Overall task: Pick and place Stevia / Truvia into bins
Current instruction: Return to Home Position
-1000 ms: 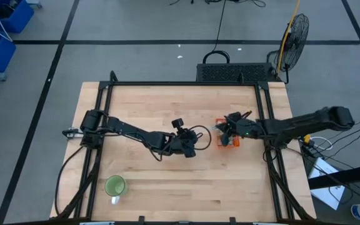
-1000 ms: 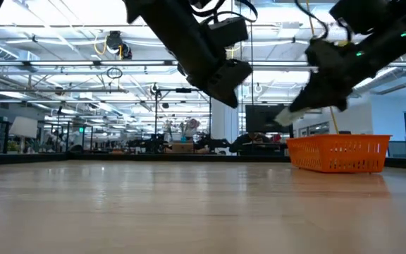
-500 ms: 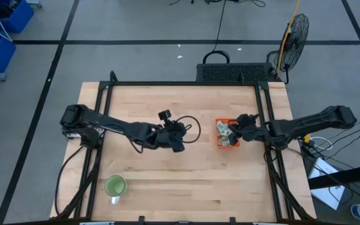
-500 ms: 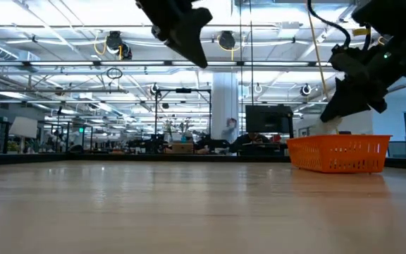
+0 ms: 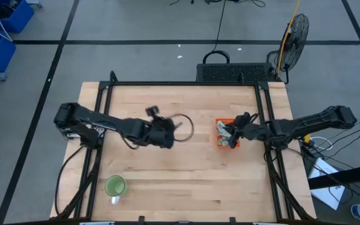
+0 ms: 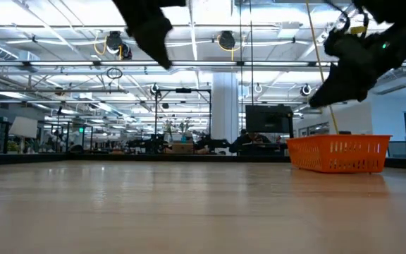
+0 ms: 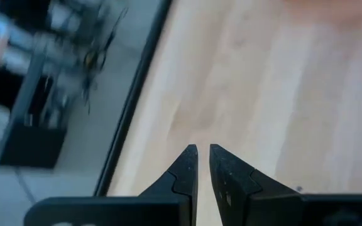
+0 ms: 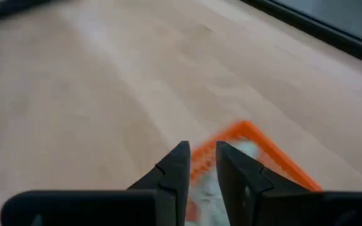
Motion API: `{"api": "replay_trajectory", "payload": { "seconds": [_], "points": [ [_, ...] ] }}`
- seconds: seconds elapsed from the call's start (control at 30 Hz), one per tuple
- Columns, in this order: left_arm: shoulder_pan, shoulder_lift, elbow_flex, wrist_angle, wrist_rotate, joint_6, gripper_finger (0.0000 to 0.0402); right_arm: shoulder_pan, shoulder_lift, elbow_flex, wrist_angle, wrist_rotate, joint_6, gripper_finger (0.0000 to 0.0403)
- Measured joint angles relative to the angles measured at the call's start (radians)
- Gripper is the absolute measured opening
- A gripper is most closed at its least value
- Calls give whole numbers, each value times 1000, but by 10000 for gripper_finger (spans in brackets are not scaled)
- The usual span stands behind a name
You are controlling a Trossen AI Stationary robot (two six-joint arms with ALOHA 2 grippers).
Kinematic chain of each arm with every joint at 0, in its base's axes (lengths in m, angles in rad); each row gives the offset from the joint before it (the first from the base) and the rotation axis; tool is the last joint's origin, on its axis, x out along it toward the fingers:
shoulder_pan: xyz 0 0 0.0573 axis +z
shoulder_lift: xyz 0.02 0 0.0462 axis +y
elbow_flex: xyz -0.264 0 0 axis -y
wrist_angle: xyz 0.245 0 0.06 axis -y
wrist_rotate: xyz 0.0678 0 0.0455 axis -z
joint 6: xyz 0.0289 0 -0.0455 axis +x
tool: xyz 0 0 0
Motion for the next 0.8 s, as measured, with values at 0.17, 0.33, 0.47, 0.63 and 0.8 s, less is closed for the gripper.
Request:
{"api": "replay_trajectory", "payload": {
  "seconds": [0.17,0.33,0.47,0.63,0.8],
  "points": [
    [7,-132,0,-246,-17,-234,49,0,-118,22,73,-197,-204,69],
    [2,-311,0,-420,-39,-361,49,0,-241,24,97,-369,-334,64],
    [-15,-486,-59,-446,-40,-417,49,0,-307,24,92,-379,-387,64],
    [-50,-753,-274,-315,-42,-435,49,0,-337,24,68,-381,-298,61],
    [-77,-1008,-619,73,41,-340,49,0,-344,24,29,-381,-340,60]
  ]
}}
